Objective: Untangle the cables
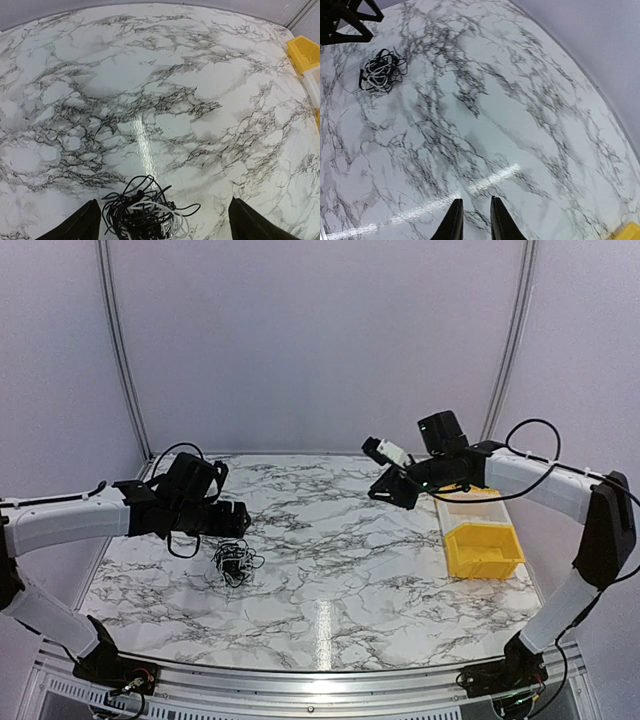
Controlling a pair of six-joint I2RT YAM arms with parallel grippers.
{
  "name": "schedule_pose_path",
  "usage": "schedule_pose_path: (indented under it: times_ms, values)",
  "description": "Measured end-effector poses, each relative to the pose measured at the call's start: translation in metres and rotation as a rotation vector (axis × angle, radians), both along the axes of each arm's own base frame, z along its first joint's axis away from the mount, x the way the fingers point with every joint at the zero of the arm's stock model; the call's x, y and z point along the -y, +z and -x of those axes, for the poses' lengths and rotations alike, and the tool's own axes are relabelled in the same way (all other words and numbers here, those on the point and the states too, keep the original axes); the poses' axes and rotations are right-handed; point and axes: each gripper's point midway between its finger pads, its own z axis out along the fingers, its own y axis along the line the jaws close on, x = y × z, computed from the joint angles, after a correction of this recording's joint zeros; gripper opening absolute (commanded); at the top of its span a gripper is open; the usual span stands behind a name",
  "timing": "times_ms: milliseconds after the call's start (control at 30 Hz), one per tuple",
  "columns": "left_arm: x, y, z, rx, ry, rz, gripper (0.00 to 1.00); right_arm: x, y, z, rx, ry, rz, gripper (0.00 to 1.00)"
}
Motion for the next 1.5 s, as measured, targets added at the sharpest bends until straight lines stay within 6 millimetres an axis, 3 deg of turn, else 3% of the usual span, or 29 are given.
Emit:
schedule_pose_path:
  times_ms: [100,233,333,567,900,1133,1367,1500]
  values:
    - [-0.01,-0.019,0.016,-0.06,-0.001,-0.015,0.94,-0.051,-0.02,0.026,-0.018,0.142,0.02,0.21]
    - [-0.024,-0.042,0.03,-0.118,0.017,-0.03,0.95,-0.116,-0.054,0.048,-0.028,0.286,0.066,0.33]
    - [-0.039,-0.056,0.036,-0.149,0.054,-0.037,0.95,-0.156,-0.075,0.059,-0.016,0.365,0.095,0.41]
    - [-0.061,-0.061,0.048,-0.157,0.116,0.002,0.95,-0.23,-0.109,0.075,0.017,0.473,0.114,0.41]
    - [-0.071,-0.052,0.054,-0.128,0.158,0.066,0.95,-0.256,-0.134,0.065,0.007,0.487,0.108,0.3]
    - [-0.067,-0.051,0.052,-0.121,0.157,0.103,0.95,-0.26,-0.142,0.063,0.001,0.488,0.113,0.0]
    - [-0.058,-0.064,0.06,-0.122,0.12,0.187,0.93,-0.261,-0.137,0.065,-0.015,0.484,0.094,0.0]
    - [-0.054,-0.058,0.063,-0.059,0.099,0.28,0.92,-0.262,-0.116,0.067,-0.015,0.475,0.058,0.0]
